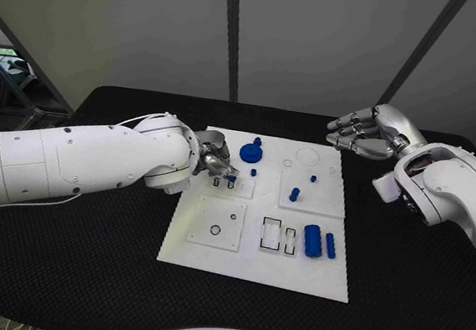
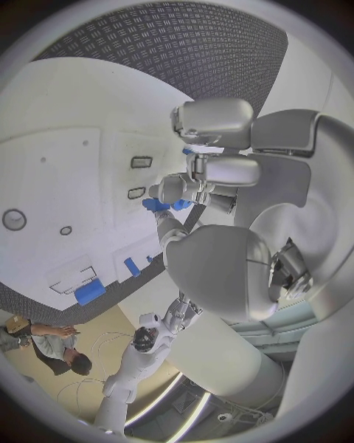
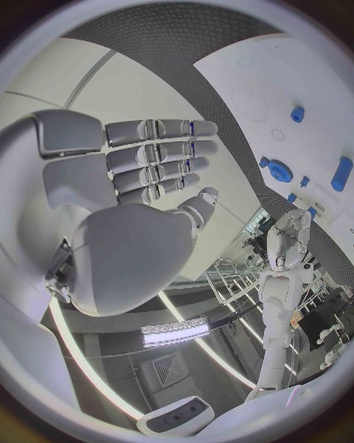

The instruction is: Assemble the parts on the task board

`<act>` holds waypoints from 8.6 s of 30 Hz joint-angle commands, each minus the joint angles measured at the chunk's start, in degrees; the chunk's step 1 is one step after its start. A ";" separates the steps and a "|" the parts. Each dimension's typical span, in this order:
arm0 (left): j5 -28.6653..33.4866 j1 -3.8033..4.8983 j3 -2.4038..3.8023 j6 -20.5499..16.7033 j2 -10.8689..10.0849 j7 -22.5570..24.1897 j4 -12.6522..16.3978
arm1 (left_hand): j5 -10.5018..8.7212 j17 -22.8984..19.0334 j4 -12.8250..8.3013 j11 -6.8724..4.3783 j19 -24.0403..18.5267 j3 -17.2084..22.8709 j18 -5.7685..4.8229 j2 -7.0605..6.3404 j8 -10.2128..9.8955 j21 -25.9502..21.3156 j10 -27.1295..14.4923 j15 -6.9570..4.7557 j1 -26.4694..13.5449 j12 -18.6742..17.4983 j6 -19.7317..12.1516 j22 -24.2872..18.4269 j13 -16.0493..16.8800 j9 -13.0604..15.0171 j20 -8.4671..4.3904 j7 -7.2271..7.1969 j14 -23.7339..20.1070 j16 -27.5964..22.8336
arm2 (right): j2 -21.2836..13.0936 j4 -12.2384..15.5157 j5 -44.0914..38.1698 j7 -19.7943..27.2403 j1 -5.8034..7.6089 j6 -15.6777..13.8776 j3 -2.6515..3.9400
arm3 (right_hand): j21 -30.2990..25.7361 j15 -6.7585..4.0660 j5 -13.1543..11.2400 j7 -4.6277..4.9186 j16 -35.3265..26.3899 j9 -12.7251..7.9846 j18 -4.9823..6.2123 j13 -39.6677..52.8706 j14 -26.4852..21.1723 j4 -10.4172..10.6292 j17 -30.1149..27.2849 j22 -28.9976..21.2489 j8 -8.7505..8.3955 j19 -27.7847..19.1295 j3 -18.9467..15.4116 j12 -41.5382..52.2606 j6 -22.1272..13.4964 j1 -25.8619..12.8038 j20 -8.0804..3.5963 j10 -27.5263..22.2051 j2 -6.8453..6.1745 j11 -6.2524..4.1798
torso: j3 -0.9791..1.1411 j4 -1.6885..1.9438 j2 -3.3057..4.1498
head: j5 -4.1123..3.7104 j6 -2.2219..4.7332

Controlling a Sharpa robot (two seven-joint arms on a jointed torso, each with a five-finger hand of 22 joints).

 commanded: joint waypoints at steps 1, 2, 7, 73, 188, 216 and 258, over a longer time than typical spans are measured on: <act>-1.53 0.03 0.01 2.00 0.31 -0.44 -0.23 | 0.44 15.08 -9.22 -0.30 0.36 9.49 -0.08 -0.06 0.38 0.34 0.56 -0.32 -0.65 0.22 0.15 0.05 0.06 0.17 0.05 -0.28 6.02 0.13 | 0.04 0.16 -0.22 0.51 0.11 0.19 0.04 | -0.18 0.33 0.19 0.45 -0.38 -0.06 0.53 -0.05 0.04 -0.07 -0.06 -0.08 -0.28 0.27 -0.36 -0.38 -0.11 -0.67 0.01 -0.08 0.13 0.42 | 0.00 0.02 -0.03 | 0.13 -0.21; -1.54 0.03 0.01 2.54 0.39 -0.48 -0.30 | 0.46 15.08 -9.23 -0.30 0.35 9.50 -0.08 -0.07 0.39 0.33 0.55 -0.32 -0.66 0.19 0.15 0.05 0.03 0.18 0.04 -0.28 6.02 0.13 | 0.04 0.18 -0.22 0.50 0.11 0.19 0.04 | -0.18 0.33 0.19 0.45 -0.38 -0.06 0.53 -0.05 0.04 -0.07 -0.06 -0.08 -0.28 0.27 -0.36 -0.38 -0.11 -0.67 0.01 -0.08 0.13 0.42 | 0.00 0.01 -0.03 | 0.35 -0.31; -1.97 0.02 0.01 4.42 0.77 -0.64 -0.79 | 0.65 15.08 -9.34 -0.33 0.41 9.70 -0.10 -0.13 0.46 0.38 0.50 -0.34 -0.82 0.08 0.16 0.15 -0.13 0.30 0.02 -0.30 6.02 0.14 | 0.01 0.29 -0.24 0.45 0.11 0.20 0.04 | -0.29 0.35 0.27 0.48 -0.43 -0.06 0.53 -0.06 0.03 -0.02 -0.10 -0.15 -0.29 0.29 -0.41 -0.41 -0.12 -0.76 0.04 -0.12 0.11 0.44 | 0.01 0.11 -0.03 | 0.52 -0.49; -5.11 0.01 -0.18 11.97 2.54 -1.27 -2.95 | 1.02 15.08 -7.50 -0.96 1.15 7.82 -0.36 -0.55 1.68 1.00 0.84 -0.82 -7.70 0.78 0.91 1.51 -0.37 1.73 -0.38 -1.29 6.02 0.14 | 0.08 0.32 -0.26 0.22 0.11 1.30 0.04 | -0.66 0.41 0.40 0.52 -0.60 -0.02 0.55 -0.05 0.00 0.17 -0.22 -0.41 -0.27 0.38 -0.54 -0.45 -0.05 -0.99 0.13 -0.20 0.20 0.49 | -0.04 0.12 -0.06 | 0.33 -1.44; -5.08 6.38 5.51 25.46 12.13 -0.34 -27.38 | 1.01 14.10 6.39 1.67 0.26 -29.95 0.17 4.32 -10.42 -1.95 -3.45 1.33 -5.32 -1.11 1.46 0.26 -5.83 -8.60 1.57 1.71 5.65 -0.79 | 1.10 -1.55 -0.98 0.45 0.08 1.79 0.02 | -2.15 0.50 1.29 0.27 -0.99 0.07 0.63 -0.01 -0.29 0.38 -0.71 -1.46 -0.21 0.82 -0.77 -0.40 0.10 -1.13 0.34 -0.28 0.33 0.38 | -0.17 0.06 0.04 | 0.56 -0.19; -5.06 4.22 4.61 29.29 13.87 -0.59 -30.43 | 1.16 14.61 6.37 1.49 0.59 -30.69 0.04 5.30 -10.50 -1.57 -3.23 1.20 -4.18 -0.74 2.43 0.85 -5.57 -9.20 1.46 1.48 5.84 -0.30 | 1.27 -1.64 -1.27 0.47 0.08 1.77 0.01 | -2.26 0.49 1.38 0.34 -1.00 0.07 0.65 -0.02 -0.30 0.34 -0.76 -1.54 -0.23 0.91 -0.73 -0.39 0.08 -1.06 0.33 -0.26 0.37 0.40 | -0.13 0.09 0.01 | 0.59 -0.52; -1.72 3.91 4.45 27.01 14.08 -0.20 -30.12 | 1.18 14.96 3.89 1.17 0.89 -29.28 -0.08 8.65 -10.67 -1.27 -3.14 0.90 2.06 -0.61 3.29 1.61 -5.74 -10.48 1.14 1.24 5.97 0.02 | 1.64 -1.87 -1.46 0.17 0.08 2.35 0.01 | -2.35 0.49 1.45 0.38 -1.01 0.06 0.65 -0.03 -0.30 0.32 -0.80 -1.61 -0.24 0.98 -0.70 -0.39 0.07 -1.02 0.32 -0.27 0.40 0.42 | -0.15 0.10 0.02 | 0.58 -0.79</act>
